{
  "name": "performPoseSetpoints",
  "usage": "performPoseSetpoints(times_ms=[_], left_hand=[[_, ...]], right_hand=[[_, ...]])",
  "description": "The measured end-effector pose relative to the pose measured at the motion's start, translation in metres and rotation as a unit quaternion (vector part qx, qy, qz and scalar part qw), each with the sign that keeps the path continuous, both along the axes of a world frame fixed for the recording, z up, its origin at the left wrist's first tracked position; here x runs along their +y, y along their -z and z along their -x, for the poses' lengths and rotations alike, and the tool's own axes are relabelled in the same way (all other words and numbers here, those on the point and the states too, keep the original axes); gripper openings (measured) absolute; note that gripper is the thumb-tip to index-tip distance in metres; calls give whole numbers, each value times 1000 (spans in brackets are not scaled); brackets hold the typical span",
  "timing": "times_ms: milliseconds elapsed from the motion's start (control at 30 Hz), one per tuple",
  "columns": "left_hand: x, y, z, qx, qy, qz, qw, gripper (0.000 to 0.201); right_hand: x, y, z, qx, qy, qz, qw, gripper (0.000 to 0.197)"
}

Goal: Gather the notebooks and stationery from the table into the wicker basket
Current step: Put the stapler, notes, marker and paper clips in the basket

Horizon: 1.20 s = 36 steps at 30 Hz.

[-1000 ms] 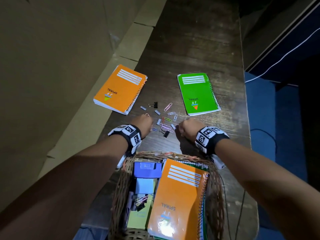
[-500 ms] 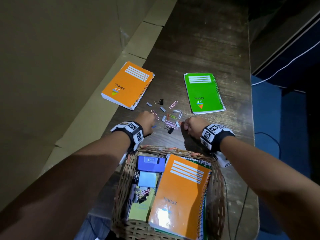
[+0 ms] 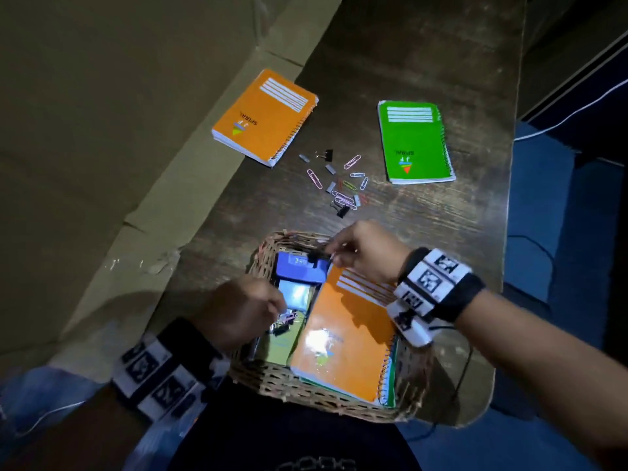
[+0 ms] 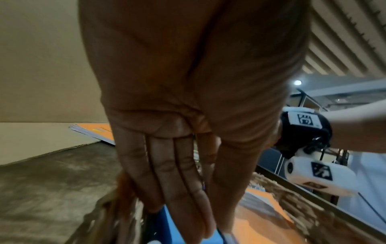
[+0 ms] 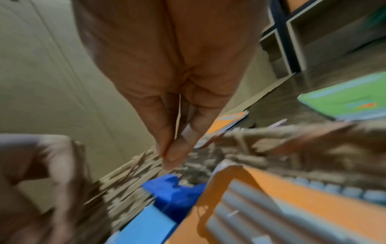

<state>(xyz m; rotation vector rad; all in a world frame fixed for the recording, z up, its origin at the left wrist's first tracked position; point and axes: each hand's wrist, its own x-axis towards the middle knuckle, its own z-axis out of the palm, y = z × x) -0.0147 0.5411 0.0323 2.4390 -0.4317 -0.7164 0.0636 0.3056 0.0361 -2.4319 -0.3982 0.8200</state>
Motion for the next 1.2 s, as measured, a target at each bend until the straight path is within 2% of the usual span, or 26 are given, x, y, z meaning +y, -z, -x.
performPoseSetpoints(times_ms=[67,167,200,233,300,400,467,533,600,700,733,800,933,1200], left_hand=[[9,14,13,-24,-3,-9,1000,20],[7,14,11,-65,17,29,997,25],[6,13,6,-74,-18,37,996,29],[6,11,0,-68,-86,46,993,34],[9,10,-9,-77,-188,62,977,34],[12,-4,-28,-81,-202,69,974,27],[11,-13,-53,-100,-174,42,979,20],[4,-16,-89,-151,-103,-42,982,18],[-12,-11,-135,-151,-10,-117,982,17],[-41,6,-196,-137,119,-177,967,18],[-50,11,-209,-139,148,-191,960,19],[-67,25,-230,-149,194,-210,947,22],[-84,53,-246,-149,245,-238,928,25],[-84,73,-252,-164,230,-272,920,23]], right_hand=[[16,5,18,7,-28,-18,999,21],[32,11,37,32,-10,-82,996,23],[37,14,44,52,0,-106,993,23],[42,14,52,73,-1,-124,990,23],[49,16,63,101,-33,-134,985,23],[42,12,53,74,-49,-111,990,23],[21,4,22,12,33,-106,994,21],[-9,-2,-17,-80,112,-83,987,19],[-35,-5,-60,-142,102,-1,985,23],[-53,9,-102,-84,22,172,981,27],[-53,16,-108,-63,13,205,977,27],[-50,31,-116,-47,12,209,977,29],[-37,50,-121,-54,-31,193,979,38],[-35,68,-128,-58,-40,198,978,19]])
